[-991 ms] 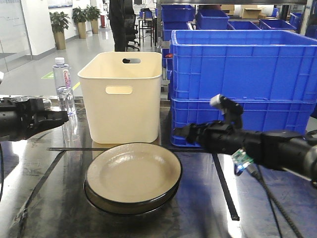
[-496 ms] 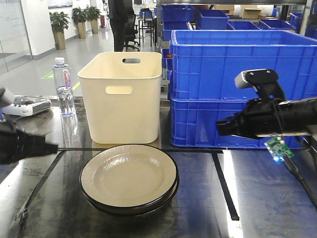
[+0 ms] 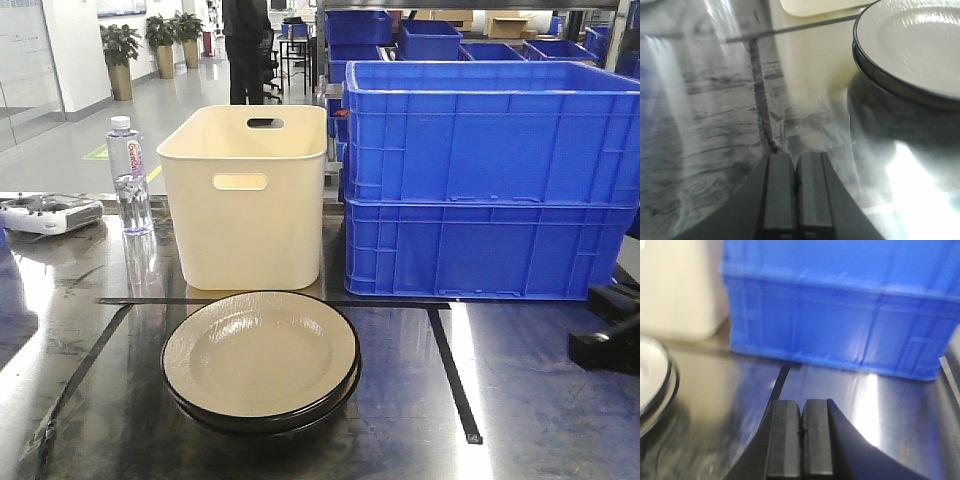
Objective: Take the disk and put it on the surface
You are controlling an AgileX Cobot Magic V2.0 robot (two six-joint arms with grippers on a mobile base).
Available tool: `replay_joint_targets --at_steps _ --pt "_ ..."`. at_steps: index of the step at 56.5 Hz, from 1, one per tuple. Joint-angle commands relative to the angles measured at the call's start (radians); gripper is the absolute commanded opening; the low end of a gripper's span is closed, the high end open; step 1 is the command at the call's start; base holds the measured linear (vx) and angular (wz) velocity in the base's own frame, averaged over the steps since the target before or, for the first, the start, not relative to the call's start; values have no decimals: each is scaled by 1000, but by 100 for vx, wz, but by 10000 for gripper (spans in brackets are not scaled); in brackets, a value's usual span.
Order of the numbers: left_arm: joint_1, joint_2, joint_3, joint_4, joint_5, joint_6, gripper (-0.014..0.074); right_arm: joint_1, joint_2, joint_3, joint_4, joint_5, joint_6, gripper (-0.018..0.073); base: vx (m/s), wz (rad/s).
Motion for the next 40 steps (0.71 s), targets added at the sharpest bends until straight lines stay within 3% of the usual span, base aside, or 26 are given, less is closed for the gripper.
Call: replay_joint_targets --at_steps 1,8,17,40 --pt "-26 -151 69 -37 -119 39 -1 -2 -60 72 45 -227 0 -7 0 0" --pt "-28 -345 145 -37 -160 39 -1 -2 -72 143 48 -314 1 -6 0 0" --pt "-28 -479 155 -37 -135 38 -1 -2 -68 157 59 -312 2 -6 0 0" --pt "-28 -540 155 -37 -121 38 -1 -2 -68 157 59 -310 2 -6 0 0"
